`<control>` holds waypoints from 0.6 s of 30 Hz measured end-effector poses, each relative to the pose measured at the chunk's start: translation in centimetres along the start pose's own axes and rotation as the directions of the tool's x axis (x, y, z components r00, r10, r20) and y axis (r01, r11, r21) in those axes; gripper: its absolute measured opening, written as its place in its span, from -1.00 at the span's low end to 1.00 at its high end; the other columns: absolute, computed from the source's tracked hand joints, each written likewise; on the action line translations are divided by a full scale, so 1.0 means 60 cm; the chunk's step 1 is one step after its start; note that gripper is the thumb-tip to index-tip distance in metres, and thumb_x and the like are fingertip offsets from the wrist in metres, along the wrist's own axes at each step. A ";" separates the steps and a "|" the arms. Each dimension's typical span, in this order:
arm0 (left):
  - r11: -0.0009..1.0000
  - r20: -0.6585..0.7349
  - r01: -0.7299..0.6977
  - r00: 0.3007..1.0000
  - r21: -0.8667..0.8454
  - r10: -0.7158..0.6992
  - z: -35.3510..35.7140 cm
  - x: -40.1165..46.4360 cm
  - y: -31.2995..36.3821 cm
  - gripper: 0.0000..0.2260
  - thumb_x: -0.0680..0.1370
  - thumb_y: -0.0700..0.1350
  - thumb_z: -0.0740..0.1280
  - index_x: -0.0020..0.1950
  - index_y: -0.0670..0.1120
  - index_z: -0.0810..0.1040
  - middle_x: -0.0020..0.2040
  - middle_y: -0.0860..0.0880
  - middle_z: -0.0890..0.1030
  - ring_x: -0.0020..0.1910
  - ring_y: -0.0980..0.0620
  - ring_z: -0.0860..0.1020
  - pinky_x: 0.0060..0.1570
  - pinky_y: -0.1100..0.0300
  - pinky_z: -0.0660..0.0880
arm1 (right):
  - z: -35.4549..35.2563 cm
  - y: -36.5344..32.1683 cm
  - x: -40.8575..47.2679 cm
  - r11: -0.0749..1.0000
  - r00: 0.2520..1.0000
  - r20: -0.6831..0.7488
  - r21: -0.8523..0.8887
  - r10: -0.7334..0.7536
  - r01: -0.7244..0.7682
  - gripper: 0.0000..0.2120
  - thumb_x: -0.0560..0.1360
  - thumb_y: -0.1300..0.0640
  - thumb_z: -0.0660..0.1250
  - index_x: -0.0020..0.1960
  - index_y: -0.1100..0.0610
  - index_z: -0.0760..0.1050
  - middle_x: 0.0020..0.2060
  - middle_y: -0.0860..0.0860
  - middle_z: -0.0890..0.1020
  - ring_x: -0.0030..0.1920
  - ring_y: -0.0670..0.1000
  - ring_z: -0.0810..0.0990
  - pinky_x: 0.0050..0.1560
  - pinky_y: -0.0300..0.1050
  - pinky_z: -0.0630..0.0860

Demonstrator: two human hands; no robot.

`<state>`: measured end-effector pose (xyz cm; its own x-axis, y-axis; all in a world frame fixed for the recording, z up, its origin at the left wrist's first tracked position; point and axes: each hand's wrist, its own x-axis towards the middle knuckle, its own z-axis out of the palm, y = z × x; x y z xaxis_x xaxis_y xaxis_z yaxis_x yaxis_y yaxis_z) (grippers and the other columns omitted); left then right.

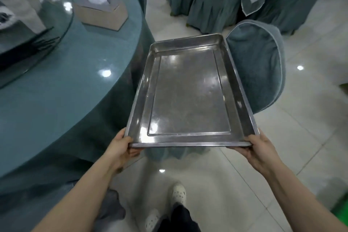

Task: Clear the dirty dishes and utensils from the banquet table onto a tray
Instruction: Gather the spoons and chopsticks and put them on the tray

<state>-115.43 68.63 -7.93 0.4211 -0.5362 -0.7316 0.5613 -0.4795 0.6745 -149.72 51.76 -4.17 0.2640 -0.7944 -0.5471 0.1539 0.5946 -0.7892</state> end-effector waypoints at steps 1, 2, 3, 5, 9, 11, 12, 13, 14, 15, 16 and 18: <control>1.000 0.018 -0.022 1.000 0.014 0.022 0.004 -0.012 0.010 -0.62 0.57 -0.38 0.07 0.22 0.00 0.45 0.00 -0.17 0.62 -0.13 -0.16 0.60 -0.12 -0.01 0.57 | -0.002 -0.010 -0.016 1.000 1.000 0.002 -0.001 -0.026 0.026 -0.49 0.39 0.50 0.10 0.20 0.11 0.51 0.07 0.15 0.65 0.00 0.25 0.65 -0.11 0.17 0.60; 0.998 0.037 -0.052 0.998 0.026 0.051 0.008 -0.026 0.022 -0.62 0.57 -0.38 0.07 0.22 0.00 0.45 0.01 -0.18 0.61 -0.11 -0.16 0.60 -0.07 -0.02 0.56 | -0.003 -0.019 -0.033 0.998 0.998 0.003 0.004 -0.056 0.056 -0.49 0.39 0.49 0.11 0.21 0.11 0.50 0.08 0.15 0.64 0.01 0.26 0.64 -0.10 0.17 0.60; 0.996 0.058 -0.086 0.995 0.036 0.084 0.009 -0.042 0.035 -0.62 0.56 -0.38 0.08 0.23 -0.01 0.45 0.02 -0.18 0.61 -0.09 -0.18 0.58 -0.02 -0.03 0.54 | -0.002 -0.027 -0.050 0.996 0.996 -0.001 0.020 -0.086 0.086 -0.49 0.38 0.48 0.12 0.20 0.10 0.51 0.09 0.15 0.64 0.01 0.25 0.64 -0.10 0.16 0.60; 0.987 0.104 -0.157 0.983 0.044 0.152 0.001 -0.081 0.059 -0.60 0.54 -0.40 0.08 0.26 -0.04 0.44 0.03 -0.22 0.57 -0.07 -0.20 0.50 -0.02 -0.03 0.47 | 0.007 -0.041 -0.089 0.989 0.991 0.002 0.063 -0.135 0.135 -0.50 0.38 0.48 0.11 0.17 0.08 0.52 0.08 0.15 0.64 0.01 0.26 0.64 -0.11 0.15 0.60; 0.962 0.135 -0.269 0.956 0.037 0.262 -0.027 -0.134 0.109 -0.61 0.54 -0.39 0.09 0.20 0.01 0.47 -0.04 -0.17 0.60 -0.18 -0.12 0.53 -0.18 0.06 0.58 | 0.047 -0.066 -0.127 0.978 0.980 0.030 0.077 -0.194 0.192 -0.51 0.43 0.47 0.07 0.12 0.01 0.52 0.01 0.12 0.66 0.01 0.27 0.64 -0.13 0.15 0.62; 0.942 0.112 -0.334 0.937 0.012 0.331 -0.053 -0.156 0.133 -0.60 0.52 -0.42 0.06 0.16 -0.03 0.49 -0.14 -0.14 0.57 -0.33 0.00 0.52 -0.43 0.23 0.54 | 0.081 -0.076 -0.143 0.977 0.978 0.053 0.081 -0.201 0.197 -0.55 0.47 0.46 0.07 0.08 0.00 0.51 0.02 0.14 0.62 0.02 0.25 0.62 -0.15 0.12 0.63; 0.931 0.096 -0.365 0.927 0.012 0.362 -0.066 -0.165 0.143 -0.61 0.52 -0.42 0.05 0.14 -0.05 0.49 -0.17 -0.13 0.54 -0.39 0.05 0.50 -0.49 0.29 0.48 | 0.098 -0.081 -0.149 0.977 0.977 0.064 0.084 -0.202 0.197 -0.58 0.48 0.45 0.08 0.07 0.01 0.49 0.03 0.15 0.60 0.02 0.24 0.61 -0.18 0.09 0.64; 0.920 0.078 -0.391 0.918 0.016 0.388 -0.080 -0.174 0.151 -0.61 0.51 -0.42 0.05 0.15 -0.06 0.50 -0.18 -0.12 0.53 -0.42 0.08 0.49 -0.50 0.30 0.46 | 0.114 -0.085 -0.154 0.977 0.976 0.075 0.088 -0.203 0.196 -0.59 0.48 0.45 0.08 0.06 0.01 0.49 0.04 0.15 0.58 0.02 0.23 0.60 -0.21 0.06 0.64; 0.910 0.061 -0.415 0.909 0.017 0.413 -0.096 -0.183 0.158 -0.60 0.51 -0.41 0.06 0.18 -0.08 0.50 -0.18 -0.11 0.54 -0.41 0.08 0.49 -0.48 0.30 0.45 | 0.131 -0.088 -0.156 0.976 0.975 0.089 0.090 -0.205 0.197 -0.61 0.48 0.45 0.09 0.05 0.02 0.48 0.04 0.15 0.57 0.01 0.21 0.60 -0.22 0.06 0.64; 0.899 0.042 -0.437 0.899 0.011 0.437 -0.113 -0.191 0.162 -0.59 0.51 -0.41 0.06 0.22 -0.08 0.49 -0.17 -0.10 0.55 -0.37 0.06 0.48 -0.44 0.28 0.46 | 0.148 -0.092 -0.157 0.976 0.972 0.108 0.087 -0.209 0.200 -0.61 0.49 0.45 0.09 0.04 0.02 0.48 0.04 0.15 0.57 0.00 0.20 0.60 -0.22 0.07 0.65; 0.888 0.022 -0.460 0.888 -0.001 0.460 -0.129 -0.199 0.165 -0.58 0.51 -0.40 0.06 0.24 -0.08 0.49 -0.15 -0.10 0.56 -0.31 0.03 0.49 -0.38 0.24 0.47 | 0.166 -0.096 -0.156 0.976 0.968 0.132 0.080 -0.212 0.203 -0.61 0.49 0.44 0.09 0.04 0.02 0.49 0.03 0.15 0.57 -0.02 0.18 0.60 -0.22 0.08 0.65; 0.867 -0.033 -0.498 0.867 -0.023 0.497 -0.165 -0.216 0.171 -0.56 0.51 -0.40 0.05 0.24 -0.04 0.50 -0.07 -0.13 0.58 -0.18 -0.05 0.50 -0.21 0.13 0.53 | 0.207 -0.101 -0.147 0.978 0.958 0.197 0.065 -0.208 0.199 -0.62 0.48 0.45 0.09 0.04 0.04 0.49 -0.04 0.13 0.59 -0.11 0.13 0.65 -0.27 0.05 0.65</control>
<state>-108.08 77.54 7.51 0.6674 -0.6806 -0.3022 0.2933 -0.1328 0.9468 -141.15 56.71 8.88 0.4081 -0.8605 -0.3051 0.2650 0.4314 -0.8624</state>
